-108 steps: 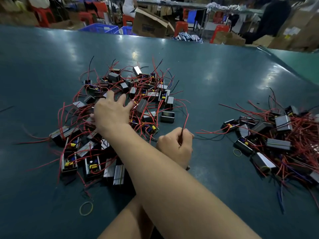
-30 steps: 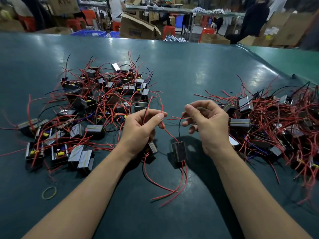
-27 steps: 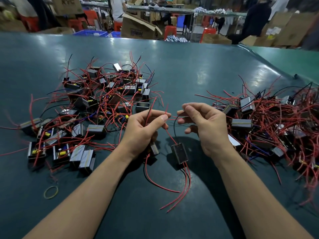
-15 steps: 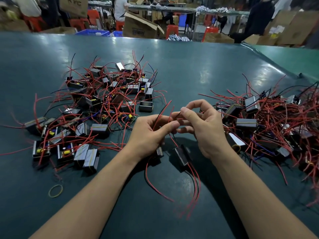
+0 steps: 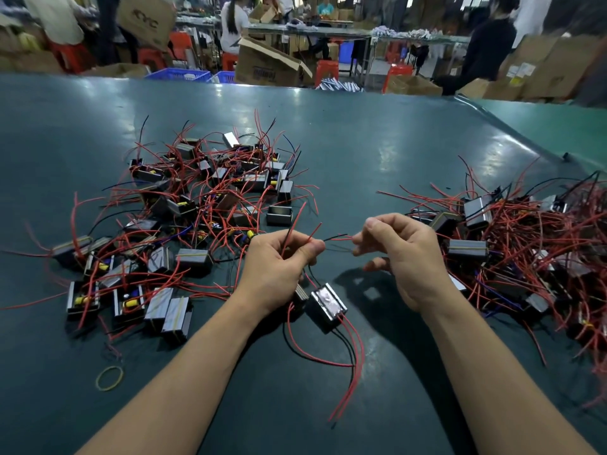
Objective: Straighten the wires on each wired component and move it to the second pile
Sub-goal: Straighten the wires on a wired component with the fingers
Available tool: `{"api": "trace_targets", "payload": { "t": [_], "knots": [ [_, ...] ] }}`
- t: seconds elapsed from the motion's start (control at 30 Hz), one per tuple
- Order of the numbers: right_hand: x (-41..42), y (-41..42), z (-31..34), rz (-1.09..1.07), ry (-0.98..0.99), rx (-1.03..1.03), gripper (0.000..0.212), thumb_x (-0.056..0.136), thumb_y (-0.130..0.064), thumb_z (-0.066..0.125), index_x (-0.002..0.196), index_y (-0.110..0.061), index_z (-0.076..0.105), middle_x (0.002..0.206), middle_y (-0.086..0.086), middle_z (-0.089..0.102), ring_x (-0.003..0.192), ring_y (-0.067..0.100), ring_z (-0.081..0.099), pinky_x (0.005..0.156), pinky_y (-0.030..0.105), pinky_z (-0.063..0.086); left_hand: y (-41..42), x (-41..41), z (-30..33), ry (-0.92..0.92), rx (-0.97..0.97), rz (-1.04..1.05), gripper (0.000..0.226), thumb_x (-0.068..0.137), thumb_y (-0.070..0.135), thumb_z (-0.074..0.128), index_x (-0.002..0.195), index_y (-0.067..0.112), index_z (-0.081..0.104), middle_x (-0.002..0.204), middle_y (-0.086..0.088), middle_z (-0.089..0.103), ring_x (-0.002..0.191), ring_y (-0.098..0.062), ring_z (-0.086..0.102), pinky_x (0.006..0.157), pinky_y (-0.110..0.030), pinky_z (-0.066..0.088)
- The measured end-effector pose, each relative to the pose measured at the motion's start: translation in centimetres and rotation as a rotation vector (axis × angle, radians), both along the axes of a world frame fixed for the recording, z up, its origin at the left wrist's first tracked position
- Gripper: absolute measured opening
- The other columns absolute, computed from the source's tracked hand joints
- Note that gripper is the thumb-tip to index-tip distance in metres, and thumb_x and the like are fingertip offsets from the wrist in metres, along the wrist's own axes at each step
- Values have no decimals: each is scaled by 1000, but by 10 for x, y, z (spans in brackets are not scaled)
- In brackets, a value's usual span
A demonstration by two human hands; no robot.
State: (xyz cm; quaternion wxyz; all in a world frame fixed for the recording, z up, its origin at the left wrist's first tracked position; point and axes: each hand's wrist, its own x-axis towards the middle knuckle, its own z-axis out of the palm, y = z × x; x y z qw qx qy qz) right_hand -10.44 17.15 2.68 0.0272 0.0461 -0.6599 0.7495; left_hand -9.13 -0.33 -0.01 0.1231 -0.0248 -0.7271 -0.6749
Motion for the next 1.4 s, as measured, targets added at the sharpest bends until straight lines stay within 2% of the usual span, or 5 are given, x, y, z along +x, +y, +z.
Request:
{"api": "trace_targets", "payload": {
  "t": [0.1,0.57,0.8,1.2,1.4],
  "knots": [
    [2,-6,-3,98,-22,21,25,82,-31,69,91,-9,61,73,7,72,58,18,67,40,24,48,1,-1,-1,0,2,-5,16,82,9,76,68,14,71,54,3,61,41,-8,45,42,-16,40],
    [-3,-5,-12,-11,30,216,20,89,-23,69,77,-8,64,61,7,69,55,18,67,41,24,48,3,2,2,15,-76,-16,10,81,7,77,73,1,74,55,2,63,41,1,47,47,-11,37],
    [-2,-14,-21,-244,277,590,26,93,-29,65,71,-15,62,55,-2,65,52,11,63,56,32,53,4,5,4,22,-114,-3,9,80,7,77,71,5,74,54,5,64,43,1,51,48,-12,40],
    [-11,-6,-22,-640,302,559,32,99,-30,52,78,-6,58,64,13,63,60,36,62,64,47,51,1,10,3,62,-73,4,7,79,0,76,72,0,74,53,1,62,40,1,49,47,-10,37],
    [13,-33,-19,-222,246,346,28,89,-54,50,93,-29,64,85,-3,68,75,21,66,67,52,56,3,11,4,39,-84,-161,8,81,0,74,74,-2,71,56,0,63,45,2,49,50,-11,38]
  ]
}}
